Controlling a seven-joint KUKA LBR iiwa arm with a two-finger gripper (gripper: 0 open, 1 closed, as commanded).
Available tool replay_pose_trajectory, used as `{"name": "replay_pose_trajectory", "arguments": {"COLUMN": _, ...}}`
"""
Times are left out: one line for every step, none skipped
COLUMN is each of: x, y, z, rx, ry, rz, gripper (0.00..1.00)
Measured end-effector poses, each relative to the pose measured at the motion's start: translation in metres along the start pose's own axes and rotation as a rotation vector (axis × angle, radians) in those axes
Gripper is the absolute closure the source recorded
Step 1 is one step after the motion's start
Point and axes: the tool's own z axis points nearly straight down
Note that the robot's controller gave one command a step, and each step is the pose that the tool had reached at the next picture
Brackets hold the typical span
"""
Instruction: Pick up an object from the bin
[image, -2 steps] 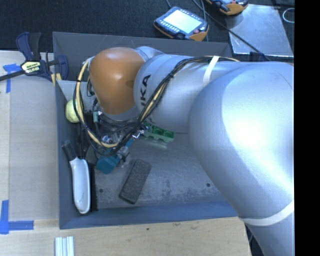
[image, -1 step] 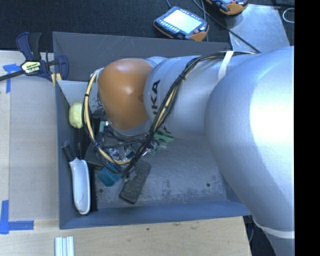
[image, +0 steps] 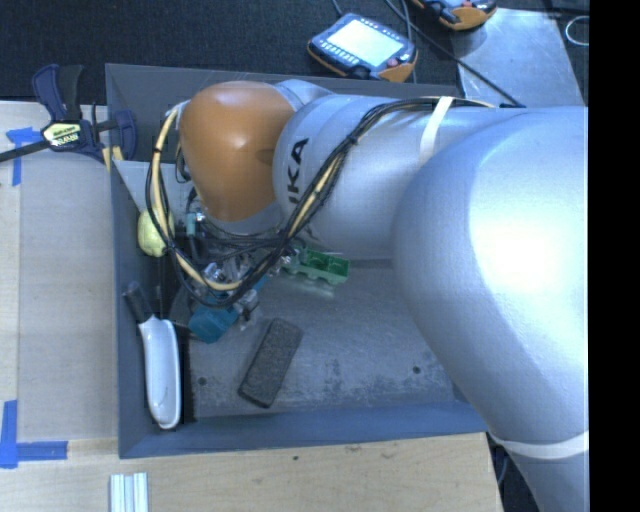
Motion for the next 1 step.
{"name": "replay_pose_trajectory", "arguments": {"x": 0.0079, "y": 0.0052, "z": 0.0002, "rx": -0.004, "ry": 0.003, "rz": -0.407, "gripper": 1.00}}
